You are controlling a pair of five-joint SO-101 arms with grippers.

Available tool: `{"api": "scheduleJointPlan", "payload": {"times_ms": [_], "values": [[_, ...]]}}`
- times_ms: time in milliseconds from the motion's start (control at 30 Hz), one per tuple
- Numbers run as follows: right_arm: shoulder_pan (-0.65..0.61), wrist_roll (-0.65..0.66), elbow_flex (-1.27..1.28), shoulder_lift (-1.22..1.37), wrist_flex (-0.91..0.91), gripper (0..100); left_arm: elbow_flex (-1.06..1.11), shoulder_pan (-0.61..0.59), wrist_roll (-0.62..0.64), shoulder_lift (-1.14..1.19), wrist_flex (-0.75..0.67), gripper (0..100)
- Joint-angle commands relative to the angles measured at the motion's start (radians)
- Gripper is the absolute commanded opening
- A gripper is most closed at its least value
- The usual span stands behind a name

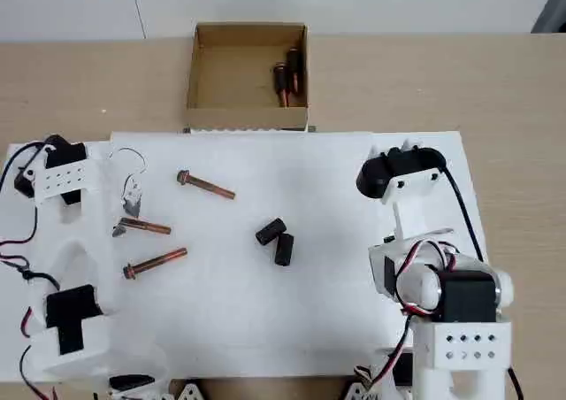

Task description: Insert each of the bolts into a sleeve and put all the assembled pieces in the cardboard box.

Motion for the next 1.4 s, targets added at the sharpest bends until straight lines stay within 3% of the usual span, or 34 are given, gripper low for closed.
{"api": "scheduleJointPlan", "payload": {"times_ms": [0, 433, 600, 833, 1000, 1267, 1367], "values": [[0.008, -0.003, -0.003, -0.018, -0.016, 0.4, -0.041, -0.002, 0.005, 0.012, -0.038, 10], [0.008, -0.002, -0.003, -0.012, -0.018, 0.4, -0.041, -0.005, 0.006, 0.147, -0.149, 10], [0.007, -0.002, -0.003, -0.010, -0.018, 0.4, -0.042, -0.035, 0.006, 0.170, -0.149, 0], [0.005, -0.002, -0.008, -0.019, -0.013, 0.4, -0.050, -0.040, 0.002, 0.160, -0.138, 0], [0.007, -0.002, -0.011, -0.019, -0.010, 0.4, -0.183, -0.020, 0.000, 0.160, 0.031, 0], [0.007, 0.006, -0.057, -0.105, -0.004, 0.4, -0.579, 0.084, -0.057, 0.160, 0.381, 0], [0.007, 0.008, -0.060, -0.154, -0.004, 0.4, -0.702, 0.118, -0.080, 0.153, 0.400, 0]]}}
